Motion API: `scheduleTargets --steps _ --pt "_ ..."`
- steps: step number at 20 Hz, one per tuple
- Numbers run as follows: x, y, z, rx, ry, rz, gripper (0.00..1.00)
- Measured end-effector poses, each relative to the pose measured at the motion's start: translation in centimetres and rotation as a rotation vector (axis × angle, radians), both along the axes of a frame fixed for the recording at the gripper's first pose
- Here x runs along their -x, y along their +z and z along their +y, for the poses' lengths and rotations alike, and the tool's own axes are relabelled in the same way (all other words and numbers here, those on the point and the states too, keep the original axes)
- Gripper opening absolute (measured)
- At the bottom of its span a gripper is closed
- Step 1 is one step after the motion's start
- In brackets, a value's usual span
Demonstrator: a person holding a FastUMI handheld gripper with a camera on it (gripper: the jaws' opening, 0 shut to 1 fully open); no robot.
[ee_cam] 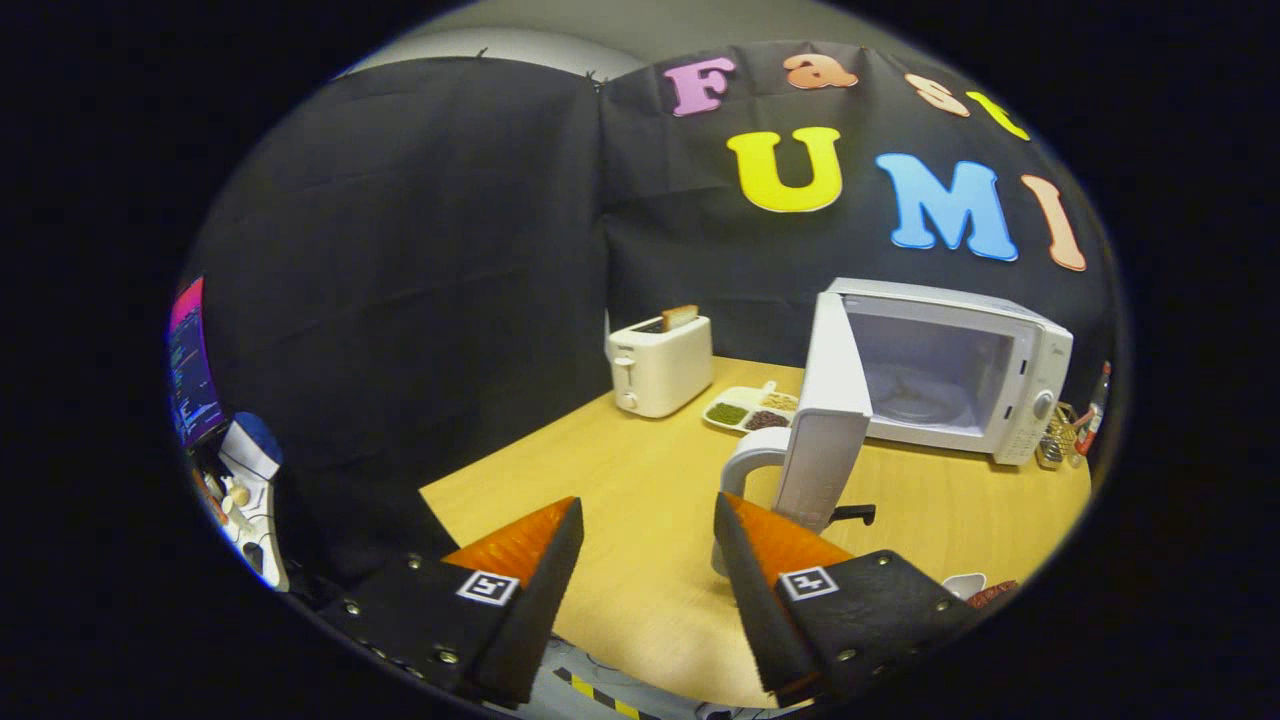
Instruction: Open the microwave, put the food inside, and close the microwave door.
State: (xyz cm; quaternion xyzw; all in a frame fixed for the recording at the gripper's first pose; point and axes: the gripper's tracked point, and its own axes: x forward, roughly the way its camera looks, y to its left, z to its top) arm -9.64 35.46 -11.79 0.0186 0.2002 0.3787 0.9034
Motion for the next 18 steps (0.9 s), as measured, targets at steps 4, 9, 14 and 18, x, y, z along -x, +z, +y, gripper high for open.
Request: scheduleTargets --steps 4,9,14,18 --pt "1.2 4.3 -3.1 -0.058 0.039 -0.071 0.92" --pt "-1.8 7.3 -9.6 -0.103 -0.085 -0.126 0.92" --pt "-5.4 6.0 -17.1 -0.101 -0.224 -0.086 0.92" --pt "-7.1 2.9 -22.4 -0.073 -0.311 -0.016 0.93"
